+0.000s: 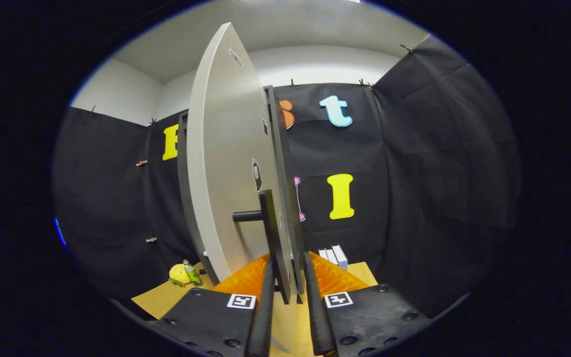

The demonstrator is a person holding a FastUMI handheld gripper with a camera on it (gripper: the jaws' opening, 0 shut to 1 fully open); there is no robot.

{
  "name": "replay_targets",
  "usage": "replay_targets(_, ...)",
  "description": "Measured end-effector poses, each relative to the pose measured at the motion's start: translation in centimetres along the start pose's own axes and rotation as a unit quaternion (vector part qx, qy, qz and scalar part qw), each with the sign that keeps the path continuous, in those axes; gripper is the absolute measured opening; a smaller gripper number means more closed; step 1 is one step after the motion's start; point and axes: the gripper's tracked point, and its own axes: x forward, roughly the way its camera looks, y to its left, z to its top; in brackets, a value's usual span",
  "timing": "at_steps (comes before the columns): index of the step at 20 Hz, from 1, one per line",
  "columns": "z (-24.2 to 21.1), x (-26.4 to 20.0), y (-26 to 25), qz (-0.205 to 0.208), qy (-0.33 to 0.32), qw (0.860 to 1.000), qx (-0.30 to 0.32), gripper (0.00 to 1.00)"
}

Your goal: Open the shoe cabinet door, grab the shoes and put them into the shoe cabinet, then close the shoe cabinet door.

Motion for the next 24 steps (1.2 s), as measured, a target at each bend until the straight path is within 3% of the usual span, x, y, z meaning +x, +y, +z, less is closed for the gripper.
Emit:
replay_targets(5,-0.1,-1.5,-1.4,-0.032,0.006,0.999,0.025,0.47)
replay_targets(8,0.5,-3.3,-1.9,-0.055,-0.002,0.998,0.026,0.69)
replay_targets(12,1.4,-6.3,-1.1,-0.081,-0.01,0.996,0.048,0.72)
replay_targets(15,1.4,-8.6,0.4,-0.096,-0.02,0.994,0.042,0.95)
replay_targets(18,-0.4,-9.8,2.7,-0.106,-0.014,0.994,0.034,0.97)
replay_targets(24,-4.9,-11.1,10.8,-0.037,0.043,0.998,0.015,0.98)
